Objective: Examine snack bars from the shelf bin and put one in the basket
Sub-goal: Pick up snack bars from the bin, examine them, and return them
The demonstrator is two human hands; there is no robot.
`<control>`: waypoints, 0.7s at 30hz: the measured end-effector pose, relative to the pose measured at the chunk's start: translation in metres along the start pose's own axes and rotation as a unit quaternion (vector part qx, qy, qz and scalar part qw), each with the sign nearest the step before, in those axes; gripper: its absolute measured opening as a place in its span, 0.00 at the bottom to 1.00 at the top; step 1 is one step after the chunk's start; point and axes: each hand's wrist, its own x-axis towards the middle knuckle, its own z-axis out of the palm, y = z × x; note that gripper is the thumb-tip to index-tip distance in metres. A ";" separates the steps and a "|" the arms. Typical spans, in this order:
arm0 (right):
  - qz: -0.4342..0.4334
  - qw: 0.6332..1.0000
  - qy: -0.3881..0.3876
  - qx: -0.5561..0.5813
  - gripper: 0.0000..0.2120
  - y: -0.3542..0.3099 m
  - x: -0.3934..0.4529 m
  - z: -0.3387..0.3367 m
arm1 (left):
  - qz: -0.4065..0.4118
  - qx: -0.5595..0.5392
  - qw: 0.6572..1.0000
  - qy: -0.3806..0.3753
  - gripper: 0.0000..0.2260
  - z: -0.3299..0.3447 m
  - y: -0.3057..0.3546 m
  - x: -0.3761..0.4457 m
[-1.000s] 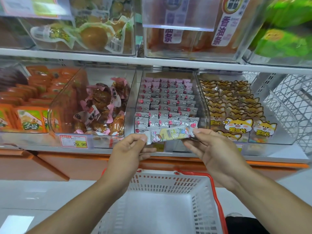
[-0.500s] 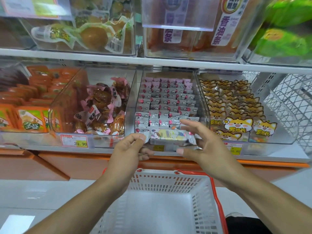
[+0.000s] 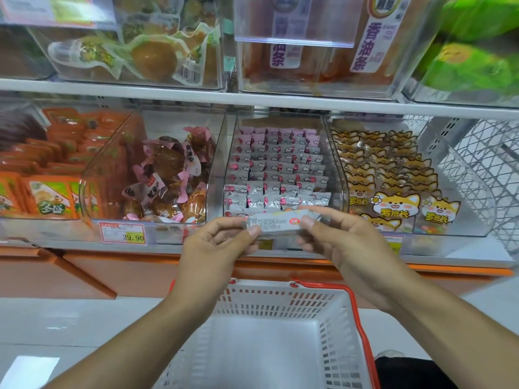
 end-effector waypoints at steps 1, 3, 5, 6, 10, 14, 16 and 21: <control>0.002 1.000 -0.003 0.028 0.16 -0.001 0.000 0.000 | -0.012 -0.016 1.000 0.012 0.24 0.000 0.000 0.002; 0.004 0.999 0.009 0.046 0.14 -0.003 0.001 0.000 | -0.032 -0.036 0.999 0.022 0.27 0.000 0.000 0.004; 0.006 0.999 0.029 0.035 0.13 -0.005 0.001 0.000 | -0.045 -0.047 0.998 0.017 0.23 0.000 0.000 0.005; 0.011 0.999 0.042 0.033 0.13 -0.006 0.001 0.000 | -0.053 -0.057 0.997 0.005 0.19 0.000 0.000 0.005; 0.045 0.995 0.077 0.035 0.07 -0.008 0.000 -0.001 | -0.089 -0.148 0.985 -0.025 0.06 -0.001 0.003 0.005; 0.066 0.994 0.080 0.028 0.05 -0.007 0.000 -0.001 | -0.089 -0.163 0.983 -0.008 0.05 -0.003 0.005 0.010; 0.066 0.994 0.084 0.026 0.06 -0.006 0.000 -0.001 | -0.089 -0.154 0.984 -0.005 0.05 -0.003 0.003 0.011; 0.010 0.997 0.057 0.050 0.02 -0.005 0.001 -0.003 | -0.103 -0.135 0.985 -0.015 0.05 -0.003 -0.001 0.011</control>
